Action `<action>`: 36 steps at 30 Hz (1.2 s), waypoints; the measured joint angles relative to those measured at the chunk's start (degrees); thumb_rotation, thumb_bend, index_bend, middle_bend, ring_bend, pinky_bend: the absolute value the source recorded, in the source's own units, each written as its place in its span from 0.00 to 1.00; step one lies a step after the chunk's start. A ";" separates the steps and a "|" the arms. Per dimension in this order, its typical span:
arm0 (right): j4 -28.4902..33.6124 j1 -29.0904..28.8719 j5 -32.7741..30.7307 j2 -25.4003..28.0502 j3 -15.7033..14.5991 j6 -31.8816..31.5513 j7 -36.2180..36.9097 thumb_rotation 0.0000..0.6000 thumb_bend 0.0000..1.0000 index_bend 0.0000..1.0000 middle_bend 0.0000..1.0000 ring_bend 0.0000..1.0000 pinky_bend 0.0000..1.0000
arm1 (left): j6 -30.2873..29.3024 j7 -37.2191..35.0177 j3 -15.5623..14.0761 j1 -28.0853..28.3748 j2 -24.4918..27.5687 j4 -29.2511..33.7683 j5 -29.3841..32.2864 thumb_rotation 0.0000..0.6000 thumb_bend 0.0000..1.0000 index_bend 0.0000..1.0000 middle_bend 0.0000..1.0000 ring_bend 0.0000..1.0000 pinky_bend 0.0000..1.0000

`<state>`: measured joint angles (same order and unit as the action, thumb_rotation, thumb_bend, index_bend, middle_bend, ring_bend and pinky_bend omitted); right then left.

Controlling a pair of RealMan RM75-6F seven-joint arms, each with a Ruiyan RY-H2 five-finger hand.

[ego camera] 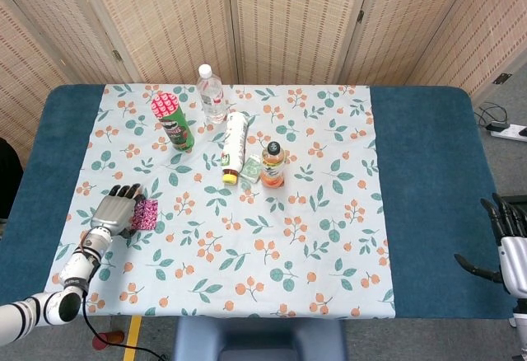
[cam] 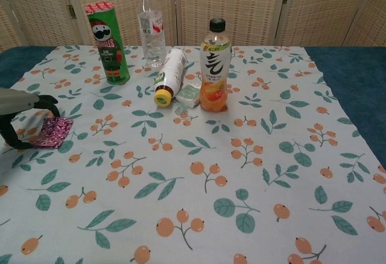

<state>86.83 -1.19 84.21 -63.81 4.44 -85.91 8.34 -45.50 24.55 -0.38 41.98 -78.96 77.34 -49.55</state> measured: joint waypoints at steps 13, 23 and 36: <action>-0.25 0.24 -0.12 0.02 -0.08 -0.17 0.37 0.82 0.19 0.00 0.00 0.00 0.00 | 0.49 2.71 0.15 0.75 0.06 0.81 2.25 1.00 0.33 0.17 0.00 0.00 0.00; -0.22 0.30 0.10 0.07 -0.09 -0.43 0.45 0.82 0.19 0.00 0.00 0.00 0.00 | 1.24 2.02 0.30 0.91 1.11 2.78 3.34 1.00 0.32 0.03 0.00 0.00 0.00; -0.20 -0.33 0.39 1.96 -0.08 0.90 2.43 0.98 0.19 0.00 0.00 0.00 0.00 | -12.22 -11.24 5.05 -6.17 4.67 8.19 -3.22 1.00 0.34 0.10 0.00 0.00 0.00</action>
<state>86.63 -1.52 84.60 -61.85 4.36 -85.00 10.77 -57.72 13.31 4.67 35.81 -74.30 85.53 -52.77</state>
